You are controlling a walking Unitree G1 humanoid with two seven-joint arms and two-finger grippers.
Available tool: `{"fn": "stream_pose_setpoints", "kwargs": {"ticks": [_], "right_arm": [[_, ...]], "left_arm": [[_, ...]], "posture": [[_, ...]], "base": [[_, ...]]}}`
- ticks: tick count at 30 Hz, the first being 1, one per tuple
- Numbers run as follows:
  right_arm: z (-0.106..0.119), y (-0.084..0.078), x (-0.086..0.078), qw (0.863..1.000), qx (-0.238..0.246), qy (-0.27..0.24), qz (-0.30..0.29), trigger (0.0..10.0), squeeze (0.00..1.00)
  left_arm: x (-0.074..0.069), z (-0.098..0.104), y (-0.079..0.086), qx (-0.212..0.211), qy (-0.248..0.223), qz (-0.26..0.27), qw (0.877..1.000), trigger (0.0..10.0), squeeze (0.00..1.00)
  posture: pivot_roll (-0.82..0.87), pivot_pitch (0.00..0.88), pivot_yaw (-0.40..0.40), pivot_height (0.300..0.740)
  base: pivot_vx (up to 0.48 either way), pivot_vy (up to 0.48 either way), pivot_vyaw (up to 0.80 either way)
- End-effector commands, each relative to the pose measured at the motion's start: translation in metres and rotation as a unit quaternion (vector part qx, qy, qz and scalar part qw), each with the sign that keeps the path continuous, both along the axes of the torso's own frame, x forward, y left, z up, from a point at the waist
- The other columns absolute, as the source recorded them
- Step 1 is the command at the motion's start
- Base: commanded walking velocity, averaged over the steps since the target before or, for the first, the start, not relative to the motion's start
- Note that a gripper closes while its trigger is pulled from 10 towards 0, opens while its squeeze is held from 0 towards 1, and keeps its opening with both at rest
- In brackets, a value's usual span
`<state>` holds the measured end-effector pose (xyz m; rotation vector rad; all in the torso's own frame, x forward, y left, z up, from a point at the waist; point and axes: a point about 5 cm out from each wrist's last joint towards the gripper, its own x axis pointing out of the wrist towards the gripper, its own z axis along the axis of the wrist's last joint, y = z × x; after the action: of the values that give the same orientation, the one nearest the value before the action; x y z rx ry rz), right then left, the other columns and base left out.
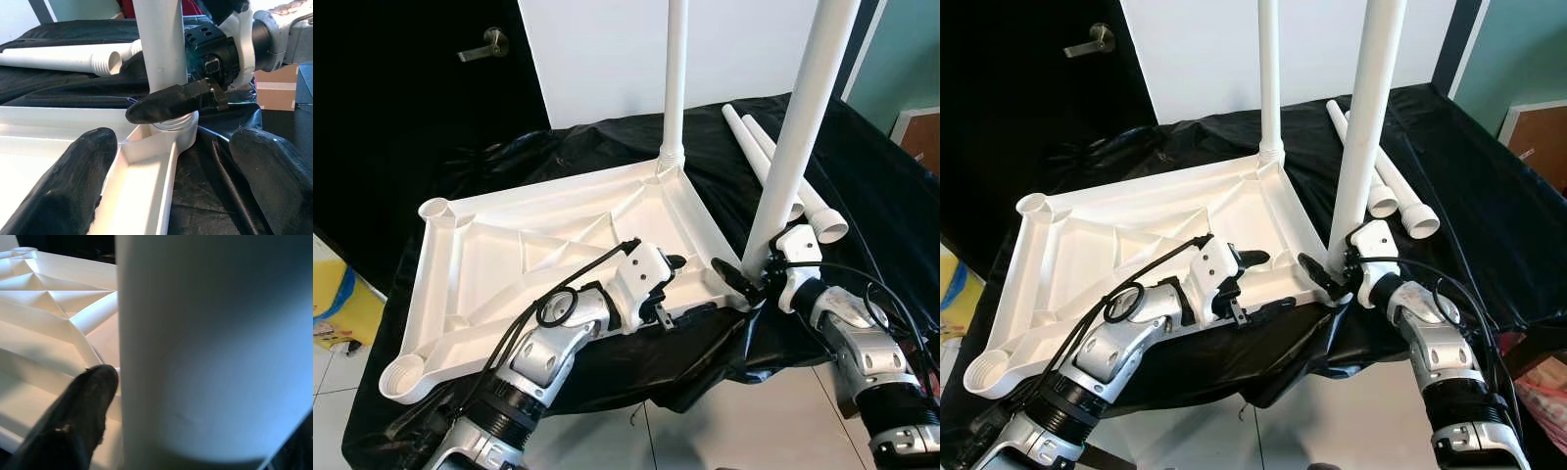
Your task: Building children table
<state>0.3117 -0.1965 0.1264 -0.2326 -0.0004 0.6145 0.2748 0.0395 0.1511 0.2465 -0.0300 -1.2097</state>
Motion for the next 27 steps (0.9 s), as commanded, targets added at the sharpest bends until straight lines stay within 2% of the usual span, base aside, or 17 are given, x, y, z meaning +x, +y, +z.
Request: {"fn": "stream_pose_setpoints", "kwargs": {"ticks": [1, 2, 10, 11, 12, 21, 27], "right_arm": [[-0.002, 0.005, 0.002, 1.000, -0.009, 0.004, 0.015, 3.9, 0.00], [-0.003, 0.005, 0.002, 1.000, -0.009, 0.004, 0.016, 0.0, 0.00], [-0.011, 0.003, -0.001, 1.000, -0.009, 0.010, 0.012, 0.0, 0.00], [-0.013, 0.002, -0.001, 1.000, -0.006, 0.011, 0.005, 3.0, 0.00], [-0.015, 0.002, -0.002, 1.000, -0.002, 0.012, 0.000, 10.0, 0.00], [-0.020, 0.005, -0.003, 0.997, 0.010, 0.002, -0.076, 10.0, 0.00], [-0.021, 0.019, -0.007, 0.985, 0.047, -0.015, -0.166, 10.0, 0.00]], "left_arm": [[-0.001, -0.001, 0.001, 0.010, 0.002, -0.019, 1.000, 10.0, 0.00], [-0.002, -0.002, 0.002, 0.011, 0.003, -0.018, 1.000, 10.0, 0.00], [-0.004, -0.003, 0.005, 0.014, 0.006, -0.017, 1.000, 10.0, 0.00], [-0.004, -0.004, 0.005, 0.014, 0.007, -0.016, 1.000, 10.0, 0.00], [-0.004, -0.004, 0.005, 0.014, 0.008, -0.016, 1.000, 10.0, 0.00], [-0.005, -0.006, 0.006, 0.016, 0.009, -0.016, 1.000, 10.0, 0.00], [-0.005, -0.007, 0.009, 0.021, 0.010, -0.013, 1.000, 10.0, 0.00]], "posture": [[-0.17, 0.000, 0.062, 0.740], [-0.16, 0.000, 0.061, 0.740], [-0.16, 0.000, 0.056, 0.740], [-0.16, 0.000, 0.057, 0.740], [-0.16, 0.000, 0.056, 0.740], [-0.17, 0.000, 0.058, 0.740], [-0.17, 0.000, 0.063, 0.740]], "base": [[0.000, 0.000, 0.00], [0.000, 0.000, 0.00], [0.000, 0.000, 0.00], [0.000, 0.000, 0.00], [0.000, 0.000, 0.00], [0.000, 0.000, 0.00], [0.000, 0.000, 0.00]]}}
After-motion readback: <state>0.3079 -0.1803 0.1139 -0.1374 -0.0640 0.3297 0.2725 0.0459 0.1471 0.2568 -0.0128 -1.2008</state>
